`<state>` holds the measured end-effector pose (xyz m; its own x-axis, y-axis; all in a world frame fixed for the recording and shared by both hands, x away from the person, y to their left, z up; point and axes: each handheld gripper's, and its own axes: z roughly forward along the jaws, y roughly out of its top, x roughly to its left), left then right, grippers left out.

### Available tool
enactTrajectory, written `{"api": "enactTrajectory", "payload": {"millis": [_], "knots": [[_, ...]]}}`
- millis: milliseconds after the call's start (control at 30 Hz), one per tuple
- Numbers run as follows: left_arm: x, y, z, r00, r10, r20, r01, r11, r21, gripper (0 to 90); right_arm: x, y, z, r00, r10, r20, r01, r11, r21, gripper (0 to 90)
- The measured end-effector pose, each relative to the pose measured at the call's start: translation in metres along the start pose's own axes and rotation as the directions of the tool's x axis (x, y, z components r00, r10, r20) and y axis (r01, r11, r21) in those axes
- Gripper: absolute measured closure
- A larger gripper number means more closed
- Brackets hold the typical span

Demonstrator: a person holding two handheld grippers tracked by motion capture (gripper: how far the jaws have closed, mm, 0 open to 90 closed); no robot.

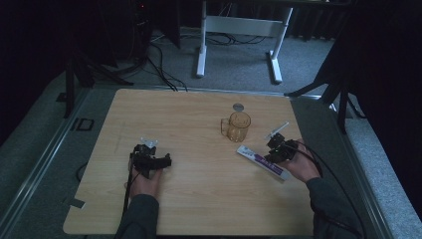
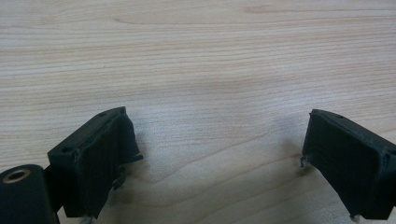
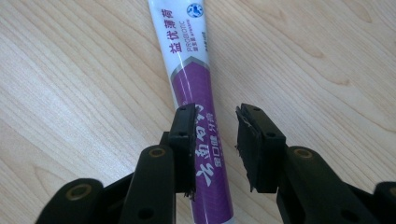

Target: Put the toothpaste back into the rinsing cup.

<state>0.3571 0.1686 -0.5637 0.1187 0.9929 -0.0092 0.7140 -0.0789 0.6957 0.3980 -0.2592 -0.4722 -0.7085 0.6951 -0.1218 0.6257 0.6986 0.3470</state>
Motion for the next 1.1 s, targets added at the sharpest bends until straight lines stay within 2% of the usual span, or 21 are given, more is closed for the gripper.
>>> {"api": "enactTrajectory", "payload": {"millis": [167,433,533,1100], "knots": [[0.000,0.000,0.000,1.0000,0.001,0.000,-0.001,1.0000,0.000,7.4,0.000,0.002,0.001,0.9997,-0.019,-0.018,0.019,1.000,0.015,70.8],[0.000,0.000,0.000,1.0000,0.000,0.000,0.000,1.0000,0.000,7.4,-0.002,0.005,0.003,0.9993,-0.023,-0.030,0.024,0.999,0.039,71.0],[0.000,0.000,0.000,1.0000,0.000,0.000,0.000,1.0000,0.000,7.4,-0.004,0.005,0.005,0.9978,-0.033,-0.057,0.036,0.998,0.056,70.8],[0.000,0.000,0.000,1.0000,0.001,0.000,-0.001,1.0000,0.001,7.4,-0.003,0.014,0.016,0.9921,-0.075,-0.101,0.089,0.986,0.141,68.0]]}}
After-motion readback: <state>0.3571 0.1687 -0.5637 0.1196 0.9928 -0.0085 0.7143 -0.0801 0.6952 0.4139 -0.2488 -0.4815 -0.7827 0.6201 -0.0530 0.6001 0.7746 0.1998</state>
